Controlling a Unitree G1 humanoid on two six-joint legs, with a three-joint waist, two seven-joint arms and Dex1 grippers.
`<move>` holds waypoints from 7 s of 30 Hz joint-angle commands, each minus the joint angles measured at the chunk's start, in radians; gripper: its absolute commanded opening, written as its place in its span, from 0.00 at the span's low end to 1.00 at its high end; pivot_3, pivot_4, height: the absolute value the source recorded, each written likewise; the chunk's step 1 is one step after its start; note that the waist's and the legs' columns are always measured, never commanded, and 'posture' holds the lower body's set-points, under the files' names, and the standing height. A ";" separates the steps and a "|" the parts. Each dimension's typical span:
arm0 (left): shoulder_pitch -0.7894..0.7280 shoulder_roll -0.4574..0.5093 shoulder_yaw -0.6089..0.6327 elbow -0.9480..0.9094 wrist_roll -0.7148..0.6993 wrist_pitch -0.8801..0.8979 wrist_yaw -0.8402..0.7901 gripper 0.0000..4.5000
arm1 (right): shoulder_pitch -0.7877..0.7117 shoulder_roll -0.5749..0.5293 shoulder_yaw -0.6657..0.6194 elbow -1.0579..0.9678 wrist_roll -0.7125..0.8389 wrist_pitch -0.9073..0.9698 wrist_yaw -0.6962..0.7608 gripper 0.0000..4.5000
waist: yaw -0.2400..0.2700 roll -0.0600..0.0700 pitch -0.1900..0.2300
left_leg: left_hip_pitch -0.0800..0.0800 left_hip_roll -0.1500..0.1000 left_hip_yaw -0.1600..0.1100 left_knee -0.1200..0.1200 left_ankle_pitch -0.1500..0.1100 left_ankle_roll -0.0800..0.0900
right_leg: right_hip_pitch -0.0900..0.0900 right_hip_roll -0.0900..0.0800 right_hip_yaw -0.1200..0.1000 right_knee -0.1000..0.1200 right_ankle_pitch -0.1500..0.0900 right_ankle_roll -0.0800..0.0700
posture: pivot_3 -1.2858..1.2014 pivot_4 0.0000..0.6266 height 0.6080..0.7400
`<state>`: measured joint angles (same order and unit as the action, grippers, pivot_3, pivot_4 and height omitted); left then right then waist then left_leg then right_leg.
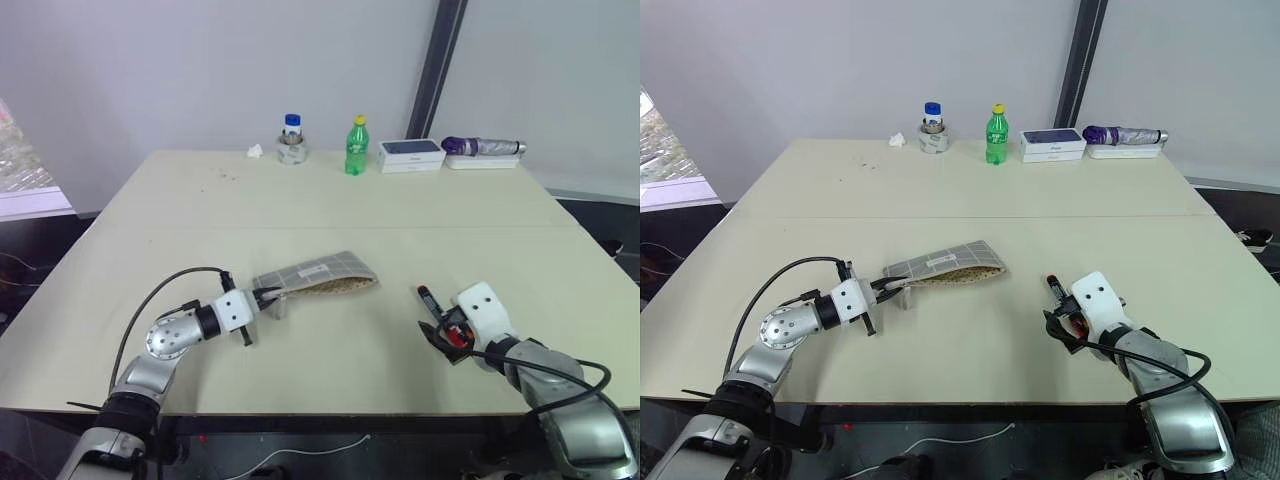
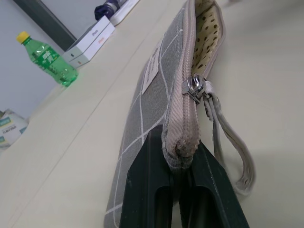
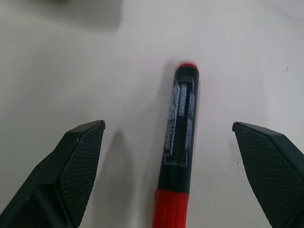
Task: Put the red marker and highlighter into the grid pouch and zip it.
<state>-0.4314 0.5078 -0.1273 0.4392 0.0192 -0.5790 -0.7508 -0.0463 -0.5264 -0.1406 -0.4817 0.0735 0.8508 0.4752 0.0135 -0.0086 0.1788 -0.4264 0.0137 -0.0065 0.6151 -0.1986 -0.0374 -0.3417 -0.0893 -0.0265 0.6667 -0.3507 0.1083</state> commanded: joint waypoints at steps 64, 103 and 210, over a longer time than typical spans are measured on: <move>-0.094 0.005 -0.060 -0.063 0.022 -0.029 -0.062 0.00 | -0.511 -0.113 0.568 0.377 -0.365 -0.851 0.282 0.07 | -0.006 -0.001 0.000 | -0.001 0.000 0.000 0.001 0.000 0.000 | -0.001 0.001 0.000 0.000 0.000 0.000 | 0.52 0.24 1.00; -0.061 -0.036 -0.028 -0.081 -0.051 0.041 -0.051 0.00 | -0.398 -0.071 0.264 0.112 0.004 -0.535 0.411 0.98 | -0.003 -0.001 0.000 | 0.000 0.001 0.000 0.001 0.000 0.000 | 0.000 0.001 0.000 0.000 0.000 0.000 | 0.52 0.24 1.00; -0.076 -0.058 -0.093 -0.036 0.097 -0.016 0.001 0.00 | -0.134 -0.141 0.208 0.009 0.335 -0.309 0.380 0.99 | -0.002 -0.001 0.000 | 0.000 0.001 0.000 0.002 0.000 0.000 | 0.001 0.001 -0.001 -0.001 0.000 0.000 | 0.52 0.24 1.00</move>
<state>-0.4884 0.4505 -0.2105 0.4072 0.0891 -0.5747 -0.7705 -0.1963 -0.6968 0.0405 -0.4402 0.3886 0.5034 0.8932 0.0120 -0.0094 0.1791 -0.4260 0.0145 -0.0071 0.6169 -0.1986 -0.0374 -0.3402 -0.0883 -0.0272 0.6661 -0.3507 0.1083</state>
